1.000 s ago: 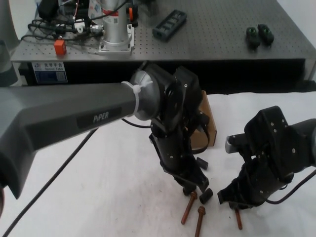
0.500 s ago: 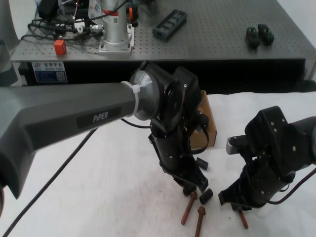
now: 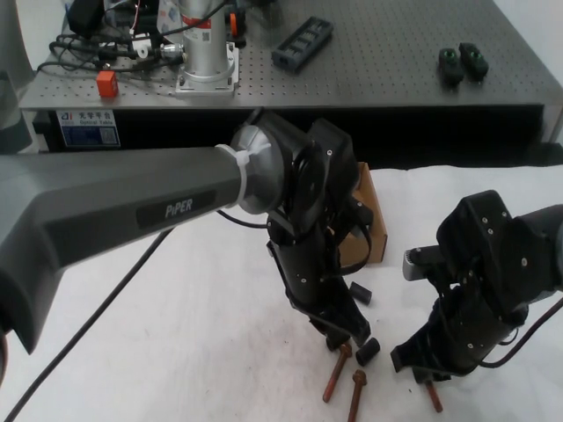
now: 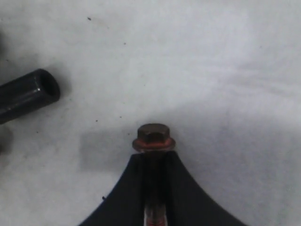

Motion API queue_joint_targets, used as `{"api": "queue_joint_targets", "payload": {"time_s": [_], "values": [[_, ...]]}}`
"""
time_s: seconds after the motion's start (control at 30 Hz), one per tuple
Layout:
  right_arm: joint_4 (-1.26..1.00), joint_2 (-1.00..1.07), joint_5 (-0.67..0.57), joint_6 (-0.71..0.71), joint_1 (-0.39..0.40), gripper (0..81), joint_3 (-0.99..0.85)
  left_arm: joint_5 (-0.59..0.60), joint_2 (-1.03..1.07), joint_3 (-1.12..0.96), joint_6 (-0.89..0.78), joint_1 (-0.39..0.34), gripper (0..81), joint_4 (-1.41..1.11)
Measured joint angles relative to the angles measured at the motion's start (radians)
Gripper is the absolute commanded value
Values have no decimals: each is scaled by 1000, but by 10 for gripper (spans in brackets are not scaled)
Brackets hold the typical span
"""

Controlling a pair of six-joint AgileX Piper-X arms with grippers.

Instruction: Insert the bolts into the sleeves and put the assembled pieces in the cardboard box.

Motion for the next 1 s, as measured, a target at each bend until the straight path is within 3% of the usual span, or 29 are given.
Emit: {"api": "queue_joint_targets", "payload": {"time_s": [0.2,0.5,0.7,1.0], "values": [[14,-56,-7,0,0,41,18,35,0,0,0,0,242,3],[99,-327,-14,9,0,41,29,46,52,0,8,0,242,-39],[165,-442,-14,9,0,41,29,-20,88,-3,176,0,242,-116],[202,-555,-14,21,0,41,29,-44,131,-10,267,0,242,-128]]}}
